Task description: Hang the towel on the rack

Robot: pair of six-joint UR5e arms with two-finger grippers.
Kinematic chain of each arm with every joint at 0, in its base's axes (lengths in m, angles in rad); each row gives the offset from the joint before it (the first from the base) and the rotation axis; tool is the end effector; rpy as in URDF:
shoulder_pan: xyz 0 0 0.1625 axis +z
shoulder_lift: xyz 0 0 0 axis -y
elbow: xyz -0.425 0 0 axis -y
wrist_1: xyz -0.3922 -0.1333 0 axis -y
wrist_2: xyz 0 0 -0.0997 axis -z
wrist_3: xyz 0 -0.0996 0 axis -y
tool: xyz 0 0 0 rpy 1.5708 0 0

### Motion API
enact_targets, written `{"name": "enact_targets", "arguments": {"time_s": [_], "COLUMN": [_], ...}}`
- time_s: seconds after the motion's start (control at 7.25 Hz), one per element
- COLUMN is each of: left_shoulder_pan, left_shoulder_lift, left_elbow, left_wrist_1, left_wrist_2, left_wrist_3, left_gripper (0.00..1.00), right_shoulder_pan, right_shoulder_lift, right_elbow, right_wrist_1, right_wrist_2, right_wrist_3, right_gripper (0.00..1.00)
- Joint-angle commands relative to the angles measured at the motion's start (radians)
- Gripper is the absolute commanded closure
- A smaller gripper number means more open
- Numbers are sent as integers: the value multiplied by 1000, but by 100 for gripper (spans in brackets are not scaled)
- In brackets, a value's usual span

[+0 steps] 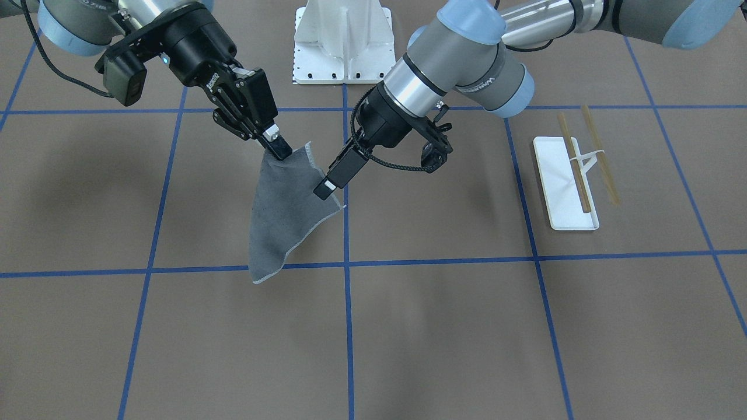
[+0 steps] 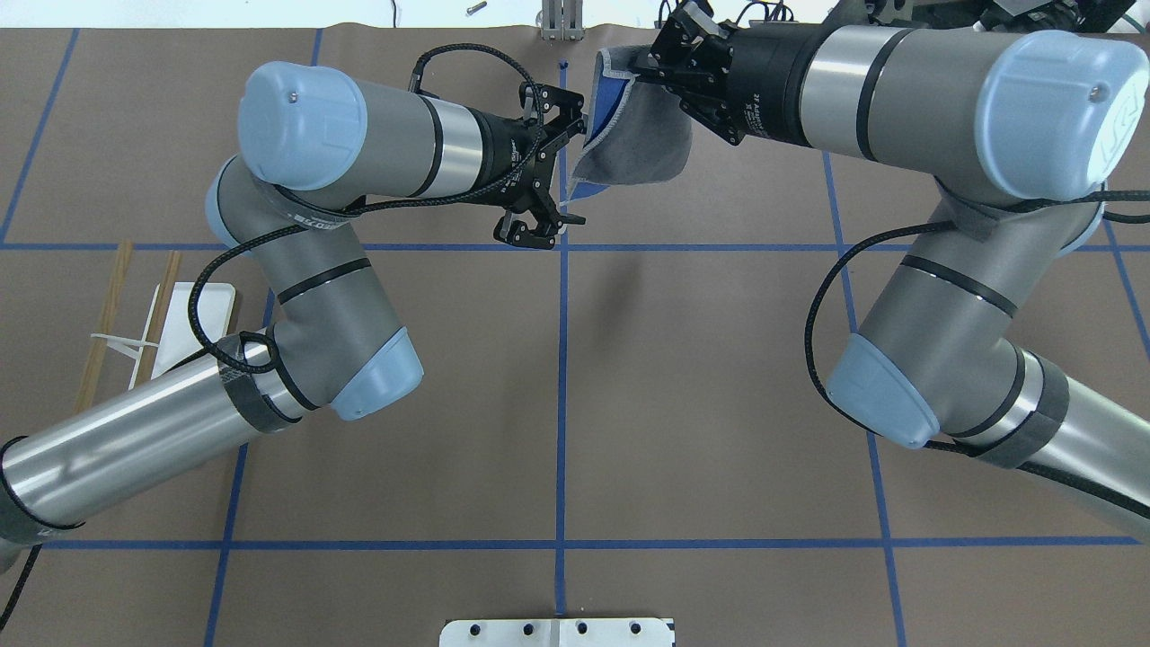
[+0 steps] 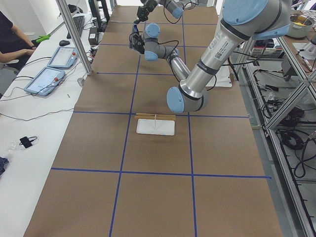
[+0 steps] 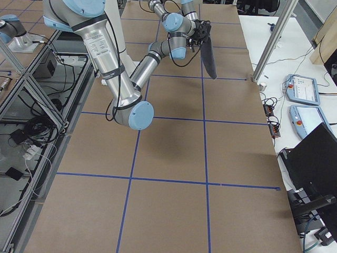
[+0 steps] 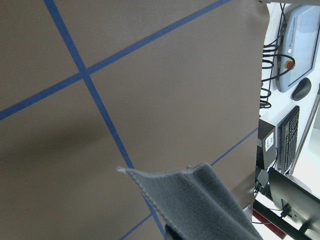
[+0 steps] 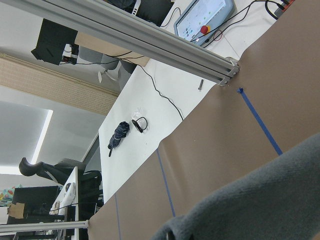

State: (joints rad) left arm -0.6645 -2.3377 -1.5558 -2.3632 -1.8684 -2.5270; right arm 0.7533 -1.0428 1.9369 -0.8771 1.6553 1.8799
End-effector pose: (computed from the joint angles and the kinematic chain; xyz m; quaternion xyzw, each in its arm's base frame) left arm 0.4705 -0.5008 0.1035 -0.2054 0.6672 -0.4420 0.5633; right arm -0.3210 -0.4723 0.1225 0.1281 -0.7015 0.3289 0.6192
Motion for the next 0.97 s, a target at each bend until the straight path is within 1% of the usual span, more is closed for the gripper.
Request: {"name": "enact_targets", "arguments": {"time_s": [0.0, 0.14, 0.28, 0.41, 0.55, 0.69, 0.83], "left_shoulder_pan": [2, 0, -3, -4, -4, -4, -4], "left_shoulder_lift": [1, 4, 8, 8, 8, 8, 8], "left_elbow": [-3, -3, -3, -3, -3, -3, -3], "left_wrist_1": [-7, -8, -8, -8, -10, -10, -8], "left_wrist_2": [0, 0, 0, 0, 0, 0, 0], "left_wrist_3": [11, 17, 36, 34, 34, 31, 30], "left_gripper": [73, 82, 82, 93, 100, 100, 100], "right_shoulder_pan": [0, 0, 1, 1, 0, -2, -2], "right_shoulder_lift": [-5, -9, -22, -31, -31, -31, -31], "right_elbow": [1, 2, 11, 19, 17, 17, 16], "right_wrist_1": [1, 1, 1, 1, 1, 1, 0], "right_wrist_2": [0, 1, 3, 3, 1, 1, 1], "right_wrist_3": [-4, -4, -4, -5, -5, -5, -5], "right_gripper": [100, 100, 100, 100, 100, 100, 97]}}
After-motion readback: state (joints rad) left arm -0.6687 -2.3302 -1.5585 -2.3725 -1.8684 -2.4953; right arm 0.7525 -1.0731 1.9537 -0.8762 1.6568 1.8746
